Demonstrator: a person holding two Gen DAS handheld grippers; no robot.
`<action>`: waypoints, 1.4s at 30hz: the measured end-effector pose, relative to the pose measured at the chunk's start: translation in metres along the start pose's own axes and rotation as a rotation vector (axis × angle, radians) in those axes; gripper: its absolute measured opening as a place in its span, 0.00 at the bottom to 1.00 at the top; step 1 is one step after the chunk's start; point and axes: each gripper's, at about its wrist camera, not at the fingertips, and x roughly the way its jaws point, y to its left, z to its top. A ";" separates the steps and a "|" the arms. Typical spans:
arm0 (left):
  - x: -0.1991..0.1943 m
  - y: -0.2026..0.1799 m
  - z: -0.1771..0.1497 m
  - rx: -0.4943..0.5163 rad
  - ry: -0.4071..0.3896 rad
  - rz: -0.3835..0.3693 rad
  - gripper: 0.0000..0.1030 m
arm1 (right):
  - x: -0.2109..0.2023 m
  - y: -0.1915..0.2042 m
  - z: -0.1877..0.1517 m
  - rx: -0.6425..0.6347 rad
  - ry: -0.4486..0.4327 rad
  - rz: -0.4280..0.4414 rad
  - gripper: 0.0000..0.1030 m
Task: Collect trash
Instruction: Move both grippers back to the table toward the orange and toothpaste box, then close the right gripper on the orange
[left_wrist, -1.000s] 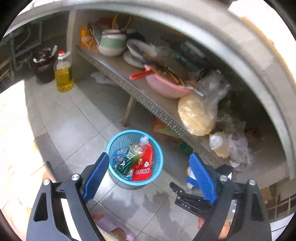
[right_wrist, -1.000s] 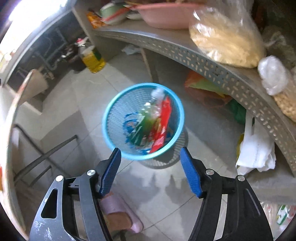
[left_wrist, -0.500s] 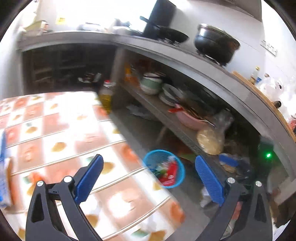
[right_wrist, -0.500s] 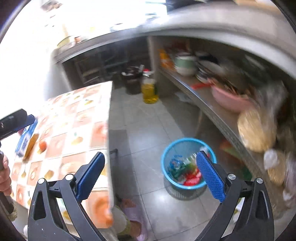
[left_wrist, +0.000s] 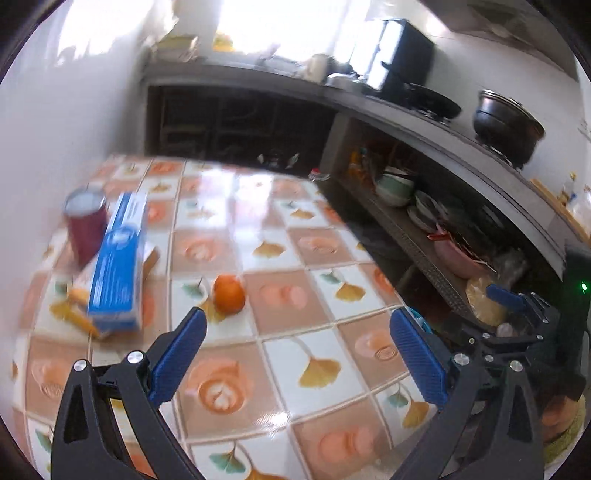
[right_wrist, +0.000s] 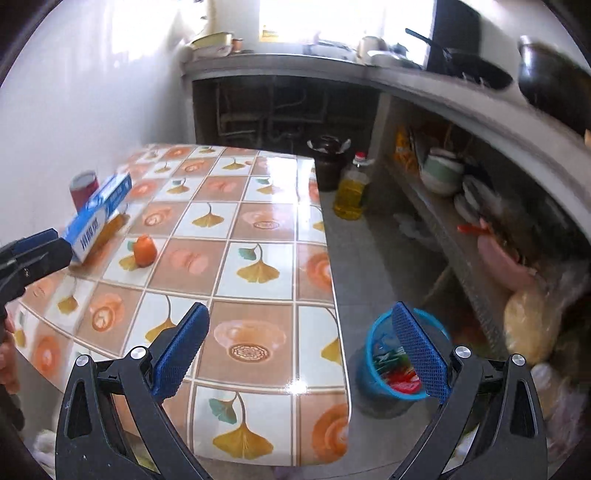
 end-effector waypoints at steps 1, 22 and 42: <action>0.001 0.004 -0.002 -0.017 0.008 0.007 0.95 | 0.000 0.006 0.000 -0.023 -0.005 -0.008 0.92; -0.025 0.081 -0.029 -0.127 -0.054 -0.017 0.95 | 0.060 0.070 0.050 0.098 0.158 0.497 0.92; -0.008 0.132 -0.035 -0.196 -0.054 0.043 0.95 | 0.139 0.157 0.063 -0.107 0.227 0.522 0.43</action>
